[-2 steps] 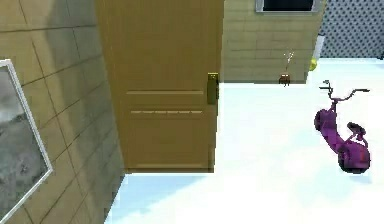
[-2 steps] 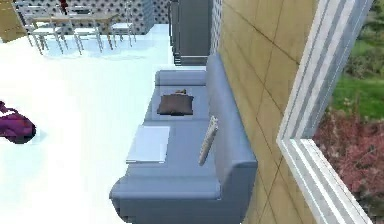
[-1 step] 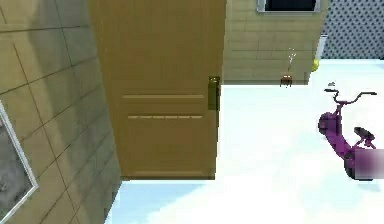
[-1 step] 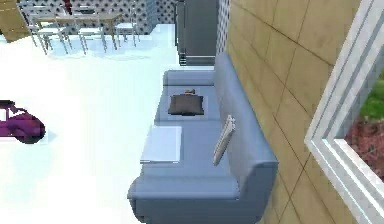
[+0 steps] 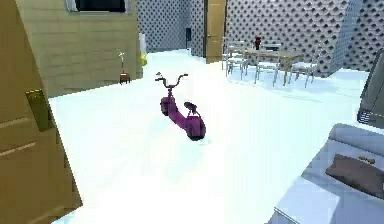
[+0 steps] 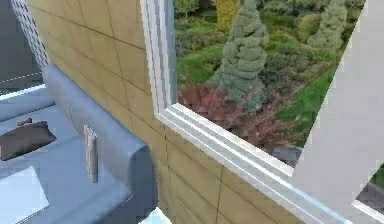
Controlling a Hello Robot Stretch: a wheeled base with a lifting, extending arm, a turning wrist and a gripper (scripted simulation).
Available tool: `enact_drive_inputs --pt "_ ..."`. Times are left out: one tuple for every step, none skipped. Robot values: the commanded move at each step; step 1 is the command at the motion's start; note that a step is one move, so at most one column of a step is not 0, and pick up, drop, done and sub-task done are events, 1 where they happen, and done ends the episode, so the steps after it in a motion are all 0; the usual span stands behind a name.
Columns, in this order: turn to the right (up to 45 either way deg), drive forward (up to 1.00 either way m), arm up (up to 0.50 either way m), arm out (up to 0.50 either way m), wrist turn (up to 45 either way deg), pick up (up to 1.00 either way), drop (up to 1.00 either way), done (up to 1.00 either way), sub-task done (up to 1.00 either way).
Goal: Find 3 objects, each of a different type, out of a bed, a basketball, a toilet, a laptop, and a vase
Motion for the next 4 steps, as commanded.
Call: enact_drive_inputs --pt "33.0 0.0 0.0 0.0 0.0 0.0 0.0 0.0 0.0" --pt "0.0 0.15 0.0 0.0 0.0 0.0 0.0 0.0 0.0" --pt "0.0 0.0 0.0 0.0 0.0 0.0 0.0 0.0 1.0" --pt "-45.0 0.0 0.0 0.0 0.0 0.0 0.0 0.0 0.0"
